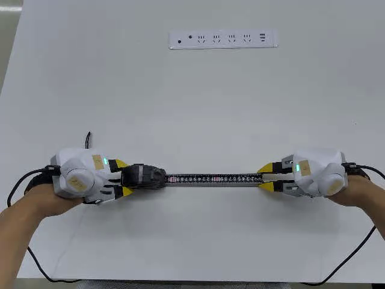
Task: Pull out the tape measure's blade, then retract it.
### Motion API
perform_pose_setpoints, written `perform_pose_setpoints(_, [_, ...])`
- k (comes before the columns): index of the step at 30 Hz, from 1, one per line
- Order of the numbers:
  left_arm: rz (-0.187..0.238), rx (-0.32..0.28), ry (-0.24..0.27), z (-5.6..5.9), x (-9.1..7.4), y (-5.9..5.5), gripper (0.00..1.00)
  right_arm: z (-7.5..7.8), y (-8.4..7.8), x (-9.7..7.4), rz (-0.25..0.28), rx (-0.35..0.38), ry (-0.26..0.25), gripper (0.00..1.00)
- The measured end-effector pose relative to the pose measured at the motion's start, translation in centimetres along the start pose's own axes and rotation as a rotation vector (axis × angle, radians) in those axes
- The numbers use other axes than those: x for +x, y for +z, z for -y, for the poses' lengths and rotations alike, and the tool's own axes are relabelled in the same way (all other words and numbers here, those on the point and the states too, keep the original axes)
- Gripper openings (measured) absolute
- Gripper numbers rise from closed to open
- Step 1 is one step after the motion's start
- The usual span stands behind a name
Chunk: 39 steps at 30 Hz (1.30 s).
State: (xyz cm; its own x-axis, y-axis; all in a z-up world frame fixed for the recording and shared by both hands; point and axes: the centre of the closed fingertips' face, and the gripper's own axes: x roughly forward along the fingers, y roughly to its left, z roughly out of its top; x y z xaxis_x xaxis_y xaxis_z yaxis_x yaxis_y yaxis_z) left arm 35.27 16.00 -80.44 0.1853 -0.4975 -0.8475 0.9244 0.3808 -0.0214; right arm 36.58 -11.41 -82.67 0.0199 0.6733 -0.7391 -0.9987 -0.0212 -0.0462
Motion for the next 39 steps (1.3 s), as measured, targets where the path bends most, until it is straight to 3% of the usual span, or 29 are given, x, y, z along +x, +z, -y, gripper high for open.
perform_pose_setpoints(11, [-0.008, 0.0, -0.001, 0.1, 0.0, 0.0, 0.27, 0.0, -1.7, -1.5, -0.04, 0.01, -0.017, 0.11])
perform_pose_setpoints(25, [-0.056, 0.049, -0.008, 0.3, 0.0, 0.0, 0.28, -0.2, -1.8, -1.3, -0.089, -0.006, -0.023, 0.14])
perform_pose_setpoints(39, [-0.042, 0.041, -0.006, 0.4, -0.3, 0.1, 0.32, -0.5, -2.0, -1.7, -0.115, -0.008, -0.025, 0.24])
